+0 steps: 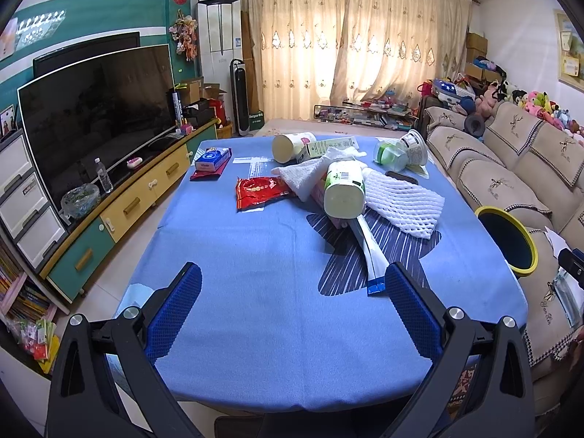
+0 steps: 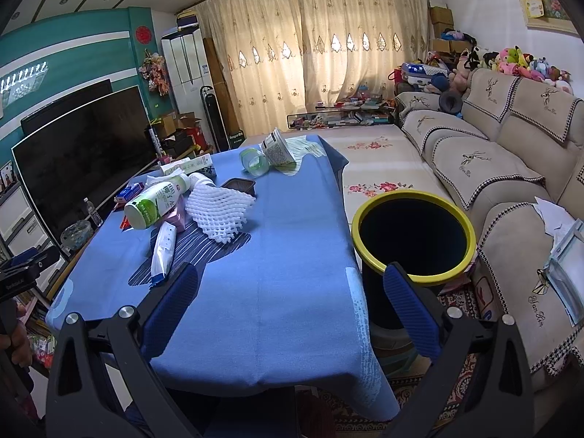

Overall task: Collect trash
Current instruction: 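Move the right tool toward the white toothpaste tube on the table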

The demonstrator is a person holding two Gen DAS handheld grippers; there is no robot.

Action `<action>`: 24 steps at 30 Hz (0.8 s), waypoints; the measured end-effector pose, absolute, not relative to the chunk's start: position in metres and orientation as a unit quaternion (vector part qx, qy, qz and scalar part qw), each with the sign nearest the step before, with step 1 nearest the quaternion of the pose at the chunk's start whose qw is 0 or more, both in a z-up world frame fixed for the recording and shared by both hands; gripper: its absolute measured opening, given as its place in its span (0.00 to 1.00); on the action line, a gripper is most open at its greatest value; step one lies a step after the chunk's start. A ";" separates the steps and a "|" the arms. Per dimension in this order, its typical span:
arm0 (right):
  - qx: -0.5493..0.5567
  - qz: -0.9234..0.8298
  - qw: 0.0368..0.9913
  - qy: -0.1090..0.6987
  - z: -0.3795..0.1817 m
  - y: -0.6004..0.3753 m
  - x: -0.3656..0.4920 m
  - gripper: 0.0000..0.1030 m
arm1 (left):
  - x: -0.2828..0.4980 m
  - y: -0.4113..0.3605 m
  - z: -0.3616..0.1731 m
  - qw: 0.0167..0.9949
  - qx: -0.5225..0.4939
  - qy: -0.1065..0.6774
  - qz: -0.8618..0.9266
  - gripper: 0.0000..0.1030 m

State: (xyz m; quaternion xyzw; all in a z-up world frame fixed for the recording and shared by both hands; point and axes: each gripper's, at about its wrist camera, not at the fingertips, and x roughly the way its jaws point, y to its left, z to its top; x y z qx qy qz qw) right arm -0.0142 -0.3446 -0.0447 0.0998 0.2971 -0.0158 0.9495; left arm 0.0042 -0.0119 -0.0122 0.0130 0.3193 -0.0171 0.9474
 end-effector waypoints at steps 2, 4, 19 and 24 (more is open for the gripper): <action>0.100 -0.016 0.949 0.297 -0.045 -0.344 -0.014 0.94 | 0.004 -0.012 -0.012 0.947 0.012 0.320 -0.017 0.96; 0.100 -0.016 0.949 0.298 -0.045 -0.345 -0.014 0.94 | 0.004 -0.012 -0.012 0.947 0.012 0.320 -0.017 0.96; 0.100 -0.016 0.949 0.299 -0.046 -0.344 -0.013 0.94 | 0.004 -0.013 -0.013 0.947 0.013 0.320 -0.016 0.96; 0.101 -0.015 0.949 0.300 -0.047 -0.344 -0.013 0.94 | 0.004 -0.012 -0.014 0.947 0.013 0.321 -0.017 0.96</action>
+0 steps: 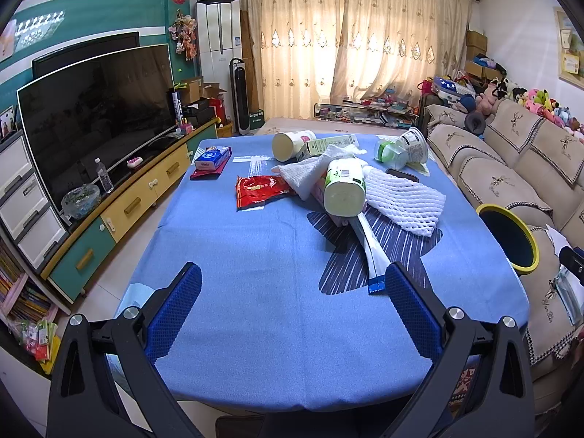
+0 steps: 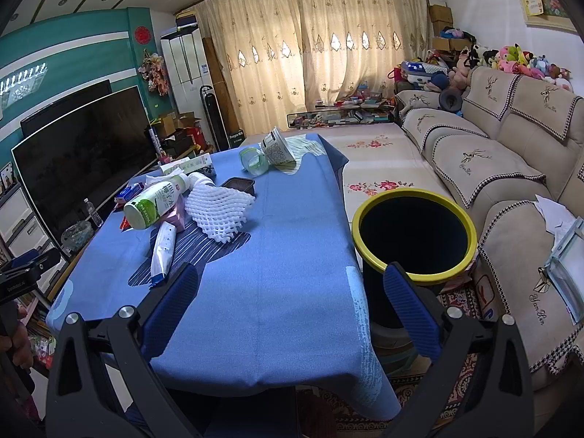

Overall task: Collect trash
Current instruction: 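Move the right tool toward the white toothpaste tube on the table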

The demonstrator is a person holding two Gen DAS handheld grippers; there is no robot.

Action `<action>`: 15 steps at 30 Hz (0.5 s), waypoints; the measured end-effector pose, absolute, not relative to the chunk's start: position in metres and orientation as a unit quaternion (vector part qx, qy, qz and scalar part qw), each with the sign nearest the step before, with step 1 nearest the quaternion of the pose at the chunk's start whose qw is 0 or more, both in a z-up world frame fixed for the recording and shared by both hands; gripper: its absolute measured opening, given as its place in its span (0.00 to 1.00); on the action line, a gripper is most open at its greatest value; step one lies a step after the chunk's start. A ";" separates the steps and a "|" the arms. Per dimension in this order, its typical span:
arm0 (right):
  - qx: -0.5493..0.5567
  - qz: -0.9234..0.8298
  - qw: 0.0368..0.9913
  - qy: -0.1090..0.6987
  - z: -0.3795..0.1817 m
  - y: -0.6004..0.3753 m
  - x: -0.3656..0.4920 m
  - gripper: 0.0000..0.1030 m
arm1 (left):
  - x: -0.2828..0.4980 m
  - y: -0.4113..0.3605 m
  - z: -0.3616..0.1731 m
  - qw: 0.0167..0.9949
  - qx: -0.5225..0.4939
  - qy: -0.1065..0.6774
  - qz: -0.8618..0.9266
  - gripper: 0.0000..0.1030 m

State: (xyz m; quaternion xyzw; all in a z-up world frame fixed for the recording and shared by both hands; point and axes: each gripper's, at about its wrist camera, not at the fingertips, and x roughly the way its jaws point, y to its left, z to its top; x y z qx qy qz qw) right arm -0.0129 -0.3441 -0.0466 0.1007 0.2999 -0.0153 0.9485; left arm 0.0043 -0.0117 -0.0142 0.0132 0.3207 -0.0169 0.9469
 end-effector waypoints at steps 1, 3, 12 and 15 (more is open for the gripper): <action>0.101 -0.015 0.949 0.300 -0.047 -0.344 -0.013 0.94 | 0.004 -0.011 -0.015 0.947 0.013 0.322 -0.017 0.96; 0.100 -0.015 0.949 0.300 -0.047 -0.344 -0.013 0.94 | 0.004 -0.011 -0.016 0.946 0.014 0.322 -0.017 0.96; 0.098 -0.008 0.946 0.309 -0.052 -0.339 -0.003 0.94 | 0.009 -0.009 -0.017 0.946 0.017 0.323 -0.013 0.96; 0.092 0.003 0.946 0.311 -0.052 -0.334 0.002 0.94 | 0.011 -0.003 -0.018 0.947 0.014 0.322 -0.006 0.96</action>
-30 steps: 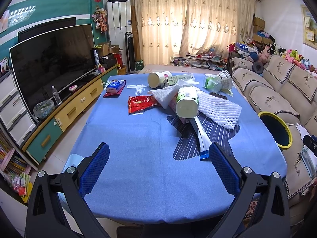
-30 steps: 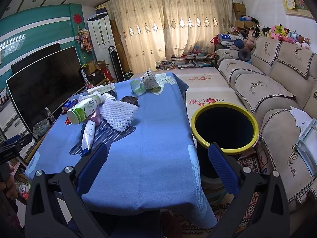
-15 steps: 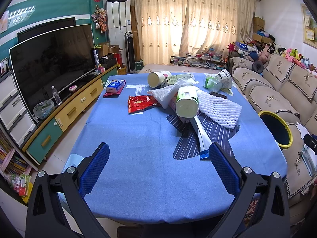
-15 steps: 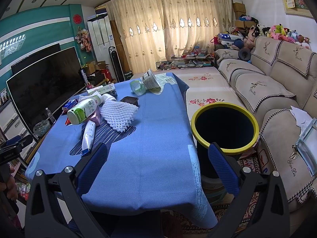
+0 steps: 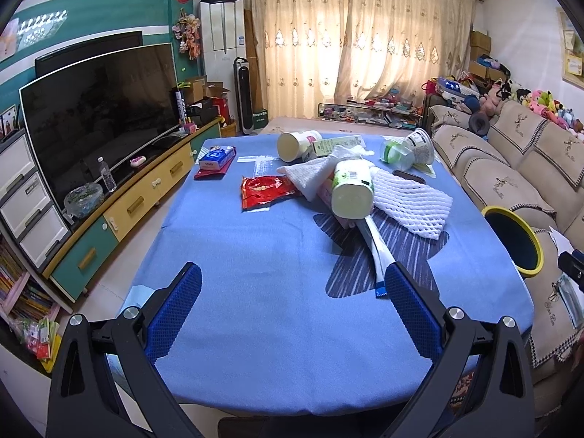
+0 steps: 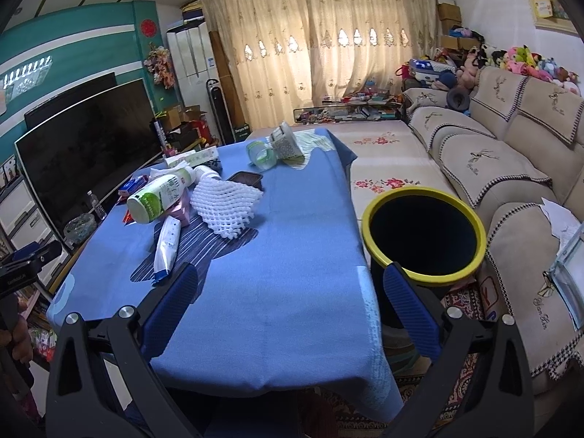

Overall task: Collect trash
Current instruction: 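Move the right tool toward the white toothpaste tube on the table, then grasp the white toothpaste tube with the right tool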

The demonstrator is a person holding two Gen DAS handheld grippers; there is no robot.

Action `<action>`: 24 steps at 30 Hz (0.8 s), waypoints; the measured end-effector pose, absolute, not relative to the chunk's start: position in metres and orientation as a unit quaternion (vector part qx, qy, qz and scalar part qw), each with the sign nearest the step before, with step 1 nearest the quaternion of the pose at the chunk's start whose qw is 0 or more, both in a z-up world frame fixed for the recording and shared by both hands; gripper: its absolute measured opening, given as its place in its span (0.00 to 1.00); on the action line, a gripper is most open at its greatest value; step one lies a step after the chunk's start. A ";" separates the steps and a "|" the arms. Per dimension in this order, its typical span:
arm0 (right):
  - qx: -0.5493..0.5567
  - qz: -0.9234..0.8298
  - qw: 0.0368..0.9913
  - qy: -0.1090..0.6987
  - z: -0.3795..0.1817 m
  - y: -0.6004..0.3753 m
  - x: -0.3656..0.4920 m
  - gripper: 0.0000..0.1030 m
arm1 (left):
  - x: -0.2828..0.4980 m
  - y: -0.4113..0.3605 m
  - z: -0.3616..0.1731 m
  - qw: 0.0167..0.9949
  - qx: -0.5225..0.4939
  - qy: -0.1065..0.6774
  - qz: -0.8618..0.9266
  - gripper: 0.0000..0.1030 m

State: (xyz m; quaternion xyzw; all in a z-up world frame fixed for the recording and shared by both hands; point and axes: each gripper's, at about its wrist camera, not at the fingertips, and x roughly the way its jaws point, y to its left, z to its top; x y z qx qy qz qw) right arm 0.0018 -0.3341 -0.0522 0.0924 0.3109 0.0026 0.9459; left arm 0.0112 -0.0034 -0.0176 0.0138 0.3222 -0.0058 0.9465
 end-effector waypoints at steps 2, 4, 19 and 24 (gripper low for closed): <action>0.089 0.011 0.945 0.315 -0.055 -0.328 0.009 0.94 | 0.014 -0.002 -0.017 0.946 0.013 0.323 -0.002 0.96; 0.087 0.021 0.943 0.321 -0.058 -0.322 0.016 0.94 | 0.015 0.001 -0.018 0.946 0.012 0.323 0.002 0.96; 0.073 0.135 0.921 0.357 -0.084 -0.231 0.091 0.78 | 0.035 0.018 -0.037 0.941 0.001 0.337 0.017 0.96; 0.059 0.153 0.908 0.386 -0.104 -0.202 0.119 0.60 | 0.038 0.023 -0.044 0.941 0.000 0.337 0.022 0.96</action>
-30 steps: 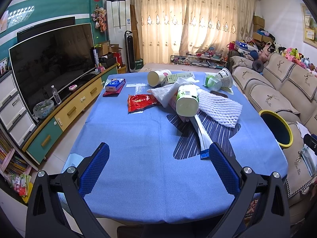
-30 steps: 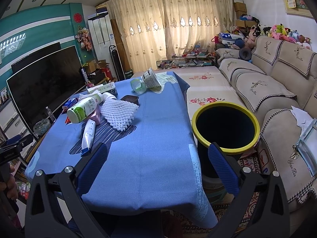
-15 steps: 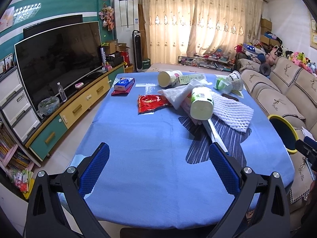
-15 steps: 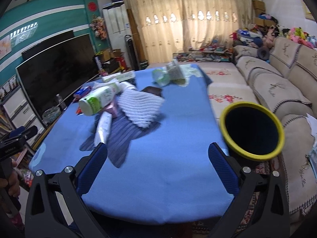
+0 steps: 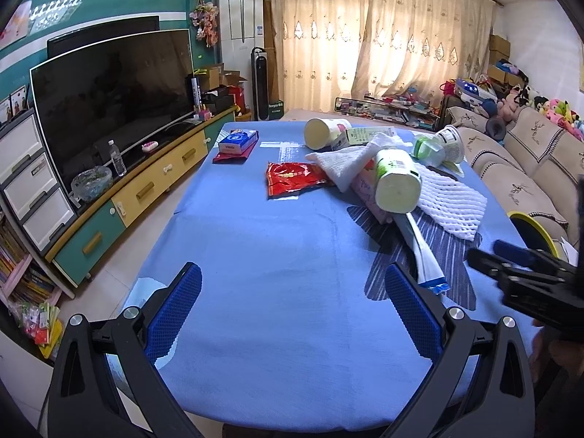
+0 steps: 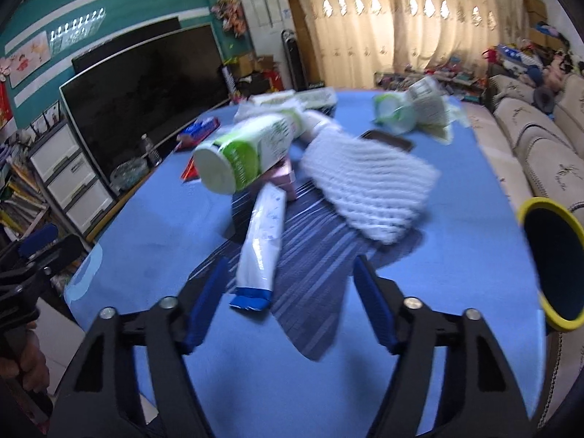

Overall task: Collect trash
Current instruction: 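Grasp the white toothpaste tube with the right tool, then carry the tube over the yellow-rimmed bin and open the right tool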

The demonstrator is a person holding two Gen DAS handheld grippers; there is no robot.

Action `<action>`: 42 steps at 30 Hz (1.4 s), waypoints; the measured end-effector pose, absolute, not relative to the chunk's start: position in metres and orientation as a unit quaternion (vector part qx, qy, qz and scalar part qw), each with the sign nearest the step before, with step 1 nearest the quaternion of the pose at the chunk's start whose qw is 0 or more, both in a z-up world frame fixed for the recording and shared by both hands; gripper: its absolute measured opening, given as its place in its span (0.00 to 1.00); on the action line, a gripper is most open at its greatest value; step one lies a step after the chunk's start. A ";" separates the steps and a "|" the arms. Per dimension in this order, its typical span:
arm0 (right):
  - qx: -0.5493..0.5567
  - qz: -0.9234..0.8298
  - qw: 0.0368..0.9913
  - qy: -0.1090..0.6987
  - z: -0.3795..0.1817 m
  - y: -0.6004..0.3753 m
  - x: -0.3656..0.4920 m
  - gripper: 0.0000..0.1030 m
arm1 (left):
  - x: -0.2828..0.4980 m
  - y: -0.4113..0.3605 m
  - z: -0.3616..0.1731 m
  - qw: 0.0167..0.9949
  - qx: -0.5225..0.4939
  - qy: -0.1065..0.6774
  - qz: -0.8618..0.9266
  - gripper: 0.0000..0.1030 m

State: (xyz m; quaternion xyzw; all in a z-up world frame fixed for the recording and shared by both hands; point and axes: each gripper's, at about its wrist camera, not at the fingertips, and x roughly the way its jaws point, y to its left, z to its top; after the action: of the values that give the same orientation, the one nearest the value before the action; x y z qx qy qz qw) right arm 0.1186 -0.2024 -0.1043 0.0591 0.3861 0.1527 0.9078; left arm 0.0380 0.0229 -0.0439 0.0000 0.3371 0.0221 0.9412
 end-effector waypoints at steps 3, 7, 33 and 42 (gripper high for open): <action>0.049 0.161 0.899 0.404 -0.117 -0.185 0.130 0.54 | 0.040 0.024 -0.047 0.941 -0.001 0.337 0.022 0.96; 0.039 0.164 0.894 0.416 -0.128 -0.171 0.141 0.47 | 0.042 0.025 -0.052 0.941 0.004 0.337 0.020 0.96; 0.063 0.155 0.902 0.398 -0.108 -0.225 0.118 0.27 | 0.049 0.032 -0.064 0.939 -0.003 0.344 0.023 0.96; 0.124 -0.041 0.924 0.360 -0.110 -0.379 0.121 0.27 | 0.056 0.015 -0.066 0.936 0.007 0.351 0.011 0.96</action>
State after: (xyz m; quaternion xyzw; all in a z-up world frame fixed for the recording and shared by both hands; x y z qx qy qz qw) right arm 0.1211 -0.3795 -0.1097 0.1245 0.3603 -0.0408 0.9236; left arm 0.0564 0.0148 -0.0664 0.0069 0.3514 0.0106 0.9361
